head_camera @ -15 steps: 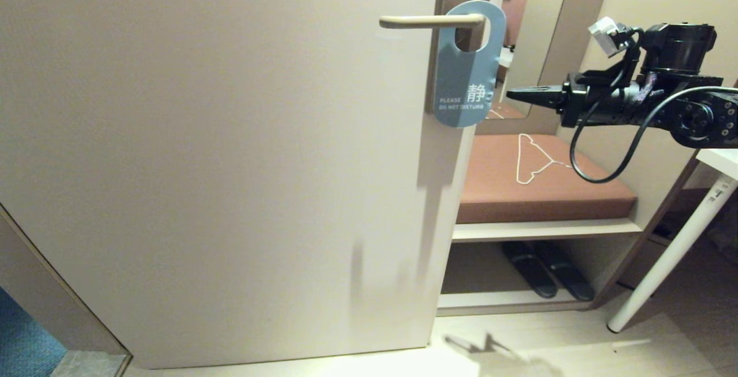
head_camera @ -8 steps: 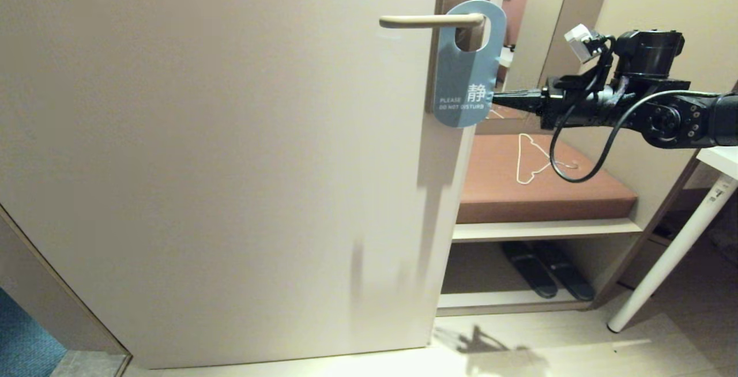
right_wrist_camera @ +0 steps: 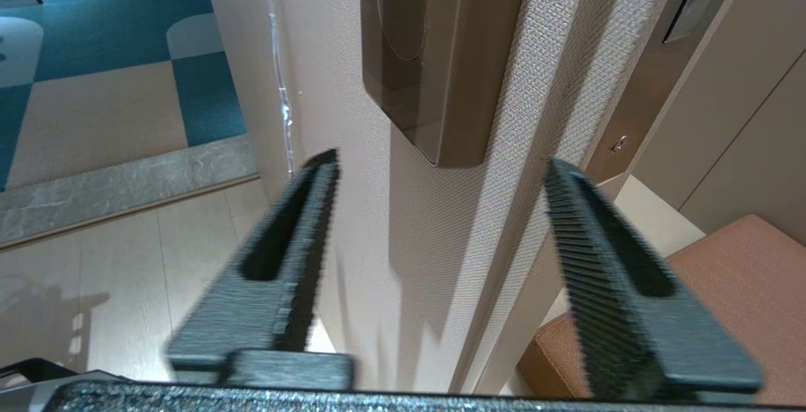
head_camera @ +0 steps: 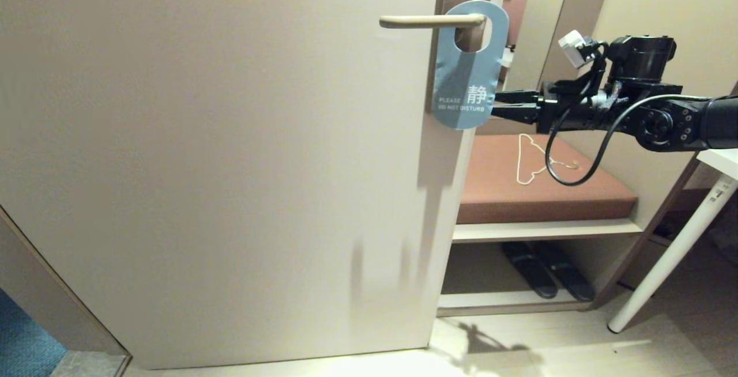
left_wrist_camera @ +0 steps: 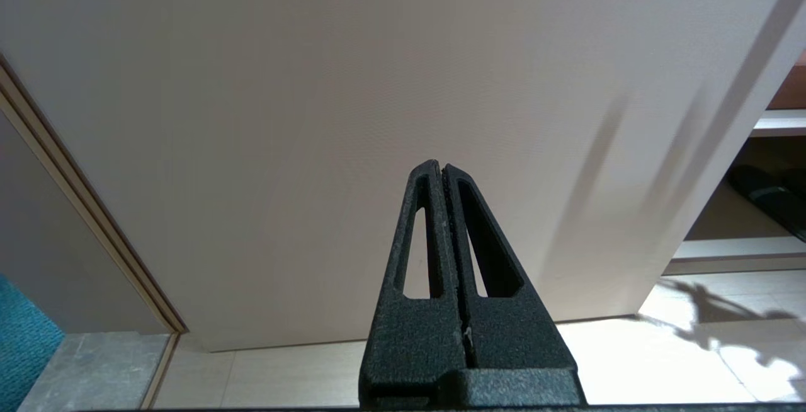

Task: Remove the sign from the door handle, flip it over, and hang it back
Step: Take down the sign

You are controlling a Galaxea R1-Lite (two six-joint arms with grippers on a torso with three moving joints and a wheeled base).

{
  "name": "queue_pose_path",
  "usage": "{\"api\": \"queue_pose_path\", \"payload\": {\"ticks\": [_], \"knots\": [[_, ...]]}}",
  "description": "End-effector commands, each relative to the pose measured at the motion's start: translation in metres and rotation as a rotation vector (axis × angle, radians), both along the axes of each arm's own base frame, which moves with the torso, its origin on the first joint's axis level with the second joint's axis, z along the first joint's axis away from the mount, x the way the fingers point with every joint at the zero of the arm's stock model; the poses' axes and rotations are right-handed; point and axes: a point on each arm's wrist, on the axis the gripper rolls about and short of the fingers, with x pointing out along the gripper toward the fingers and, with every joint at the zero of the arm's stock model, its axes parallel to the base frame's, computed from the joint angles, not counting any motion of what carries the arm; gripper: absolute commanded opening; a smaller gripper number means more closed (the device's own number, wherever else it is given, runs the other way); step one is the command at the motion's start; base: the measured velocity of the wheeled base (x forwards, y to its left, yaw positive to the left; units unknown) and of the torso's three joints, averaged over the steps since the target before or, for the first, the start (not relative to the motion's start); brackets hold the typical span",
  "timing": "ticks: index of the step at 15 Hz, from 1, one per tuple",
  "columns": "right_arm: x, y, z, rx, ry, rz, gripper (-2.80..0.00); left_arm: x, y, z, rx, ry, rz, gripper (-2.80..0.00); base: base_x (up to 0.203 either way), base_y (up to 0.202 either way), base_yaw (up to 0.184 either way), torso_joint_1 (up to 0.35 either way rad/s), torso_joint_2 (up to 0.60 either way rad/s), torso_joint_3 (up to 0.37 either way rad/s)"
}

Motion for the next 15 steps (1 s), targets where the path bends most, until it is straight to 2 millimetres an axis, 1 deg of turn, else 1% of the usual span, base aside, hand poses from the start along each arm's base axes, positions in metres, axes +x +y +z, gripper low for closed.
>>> {"api": "queue_pose_path", "payload": {"ticks": [1, 3, 7, 9, 13, 15], "knots": [[0.0, 0.0, -0.001, 0.0, 0.001, 0.008, 0.0, 0.0, 0.0, 0.0, 0.0, 0.001, 0.001, -2.8, 0.0, 0.0, 0.0, 0.0, 0.0, 0.0], [0.0, 0.001, -0.002, 0.002, 0.002, 0.019, 0.0, 0.0, 0.0, 0.0, 0.0, 0.001, 0.001, -2.8, 0.0, 0.0, 0.0, 0.0, 0.0, 0.0], [-0.005, 0.001, 0.005, 0.003, -0.008, 0.026, 0.0, 0.0, 0.0, 0.0, 0.0, 0.001, 0.001, -2.8, 0.0, 0.0, 0.0, 0.0, 0.0, 0.0], [-0.009, 0.0, 0.003, 0.002, 0.004, 0.025, 0.0, 0.0, 0.0, 0.0, 0.0, 0.001, 0.001, -2.8, 0.0, 0.0, 0.0, 0.0, 0.0, 0.0], [-0.022, -0.004, -0.004, -0.014, 0.017, 0.017, 0.0, 0.0, 0.0, 0.0, 0.0, 0.001, 0.001, -2.8, 0.0, 0.0, 0.0, 0.0, 0.0, 0.0], [-0.025, -0.005, -0.003, -0.018, 0.012, 0.017, 0.0, 0.0, 0.0, 0.0, 0.0, -0.001, 0.001, -2.8, 0.0, 0.0, 0.0, 0.0, 0.0, 0.0]]}}
